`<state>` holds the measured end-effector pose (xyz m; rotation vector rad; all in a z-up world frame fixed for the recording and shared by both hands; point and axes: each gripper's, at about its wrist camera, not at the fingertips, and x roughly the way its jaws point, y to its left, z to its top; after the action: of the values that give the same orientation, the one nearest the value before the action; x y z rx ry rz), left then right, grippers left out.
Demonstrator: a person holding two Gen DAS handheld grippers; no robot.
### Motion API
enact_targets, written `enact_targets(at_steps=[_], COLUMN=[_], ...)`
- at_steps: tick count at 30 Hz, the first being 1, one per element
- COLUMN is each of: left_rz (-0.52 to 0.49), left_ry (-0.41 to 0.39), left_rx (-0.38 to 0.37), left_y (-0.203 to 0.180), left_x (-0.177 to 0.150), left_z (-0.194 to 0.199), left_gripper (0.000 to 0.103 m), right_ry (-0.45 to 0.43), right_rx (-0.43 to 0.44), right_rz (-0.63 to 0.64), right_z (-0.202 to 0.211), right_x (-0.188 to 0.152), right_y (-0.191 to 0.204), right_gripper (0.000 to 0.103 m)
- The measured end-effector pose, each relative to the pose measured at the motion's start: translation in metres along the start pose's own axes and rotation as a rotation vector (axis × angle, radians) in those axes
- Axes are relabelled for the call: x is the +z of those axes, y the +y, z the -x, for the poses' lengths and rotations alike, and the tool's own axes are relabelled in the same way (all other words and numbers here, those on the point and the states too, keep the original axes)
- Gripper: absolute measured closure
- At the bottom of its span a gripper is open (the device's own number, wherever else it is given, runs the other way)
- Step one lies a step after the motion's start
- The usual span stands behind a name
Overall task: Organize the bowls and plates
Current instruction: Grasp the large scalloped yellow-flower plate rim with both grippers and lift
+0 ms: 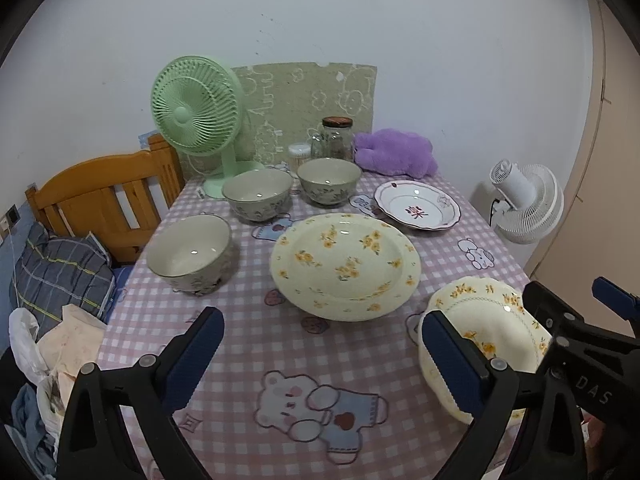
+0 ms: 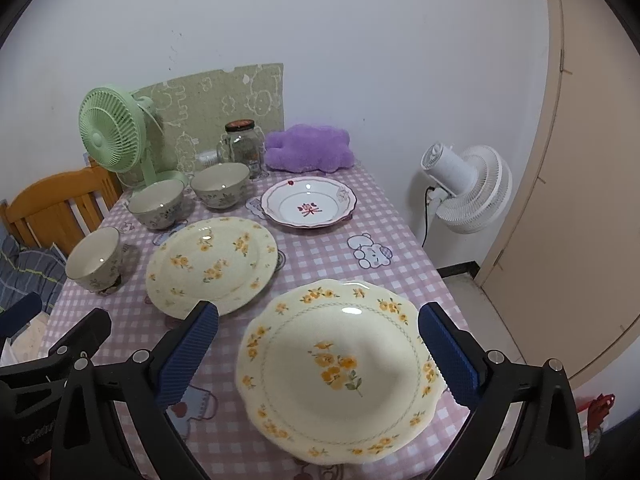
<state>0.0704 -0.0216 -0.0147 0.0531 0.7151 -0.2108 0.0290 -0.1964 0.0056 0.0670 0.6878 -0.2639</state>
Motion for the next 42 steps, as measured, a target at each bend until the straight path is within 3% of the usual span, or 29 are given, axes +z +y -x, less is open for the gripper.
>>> enact_targets(at_steps=[7, 26, 30, 36, 42], left_rz=[0.018, 0.056, 0.061, 0.052, 0.063], left_ry=[0.055, 0.317, 0.362, 0.376, 0.376], left_rx=[0.022, 0.046, 0.035, 0.033, 0.049], left_y=[-0.046, -0.111, -0.114, -0.125, -0.128], left_x=[0.001, -0.042, -0.048, -0.053, -0.051], left_z=[-0.038, -0.125, -0.133, -0.138, -0.141], left_gripper=[0.012, 0.022, 0.033, 0.036, 0.035], right_ry=[0.066, 0.283, 0.315, 0.355, 0.379], right_rx=[0.019, 0.025, 0.026, 0.038, 0.084], right_rz=[0.046, 0.050, 0.058, 0.065, 0.079], right_z=[-0.044, -0.143, -0.153, -0.163, -0.172], right_x=[0.004, -0.034, -0.039, -0.046, -0.046], right_y=[-0.031, -0.099, -0.101, -0.103, -0.102], right_gripper=[0.013, 0.013, 0.013, 0.014, 0.024])
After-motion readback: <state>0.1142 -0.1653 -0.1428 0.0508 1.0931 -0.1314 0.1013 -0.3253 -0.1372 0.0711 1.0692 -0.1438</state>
